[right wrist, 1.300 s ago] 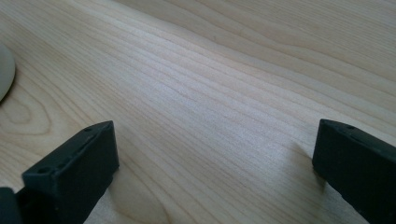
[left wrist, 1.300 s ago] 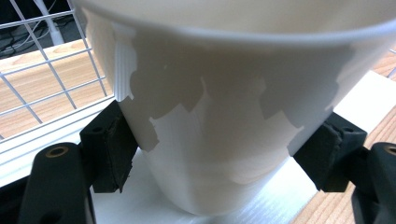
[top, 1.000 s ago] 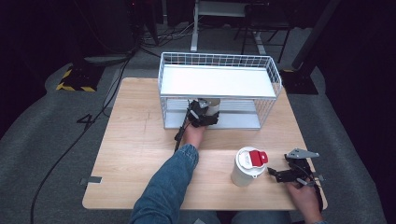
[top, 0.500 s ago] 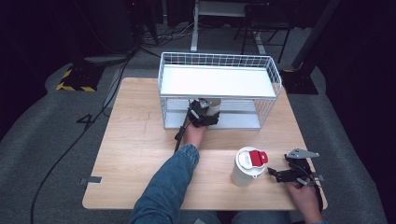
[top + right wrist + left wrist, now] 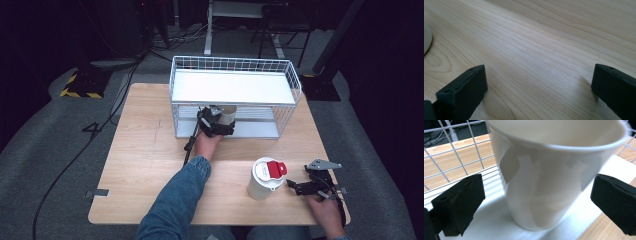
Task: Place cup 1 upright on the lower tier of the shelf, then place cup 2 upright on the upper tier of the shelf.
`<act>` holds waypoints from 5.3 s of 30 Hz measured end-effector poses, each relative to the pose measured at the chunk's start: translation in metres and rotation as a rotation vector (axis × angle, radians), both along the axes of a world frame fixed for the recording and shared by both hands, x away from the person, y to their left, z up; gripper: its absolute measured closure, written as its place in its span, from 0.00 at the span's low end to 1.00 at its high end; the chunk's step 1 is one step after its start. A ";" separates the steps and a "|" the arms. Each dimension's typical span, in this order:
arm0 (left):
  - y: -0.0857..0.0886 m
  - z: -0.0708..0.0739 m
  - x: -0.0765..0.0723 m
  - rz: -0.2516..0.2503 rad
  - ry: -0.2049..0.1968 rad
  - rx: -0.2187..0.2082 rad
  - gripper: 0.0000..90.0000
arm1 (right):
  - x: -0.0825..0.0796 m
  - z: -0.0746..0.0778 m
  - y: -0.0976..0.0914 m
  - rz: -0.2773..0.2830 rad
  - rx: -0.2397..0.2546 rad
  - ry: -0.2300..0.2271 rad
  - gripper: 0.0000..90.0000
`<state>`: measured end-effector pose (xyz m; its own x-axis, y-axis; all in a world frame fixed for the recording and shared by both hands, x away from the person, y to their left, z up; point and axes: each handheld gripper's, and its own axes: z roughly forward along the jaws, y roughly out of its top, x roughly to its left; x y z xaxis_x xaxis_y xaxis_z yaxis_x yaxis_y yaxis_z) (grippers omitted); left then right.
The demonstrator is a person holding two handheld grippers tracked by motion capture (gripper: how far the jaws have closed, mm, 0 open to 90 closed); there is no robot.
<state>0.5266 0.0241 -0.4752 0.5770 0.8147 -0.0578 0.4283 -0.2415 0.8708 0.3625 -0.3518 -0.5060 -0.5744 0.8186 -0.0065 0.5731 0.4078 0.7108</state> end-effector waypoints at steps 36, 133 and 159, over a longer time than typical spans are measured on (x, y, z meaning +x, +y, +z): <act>0.038 0.051 -0.095 -0.094 -0.116 0.038 0.00 | 0.001 0.000 0.001 0.000 -0.001 -0.001 0.00; 0.179 -0.029 -0.205 0.007 0.278 0.231 0.00 | -0.001 0.000 0.002 -0.032 0.001 0.004 0.00; 0.181 -0.030 -0.193 -0.014 0.254 0.224 0.00 | -0.001 0.000 0.003 -0.043 -0.002 -0.001 0.00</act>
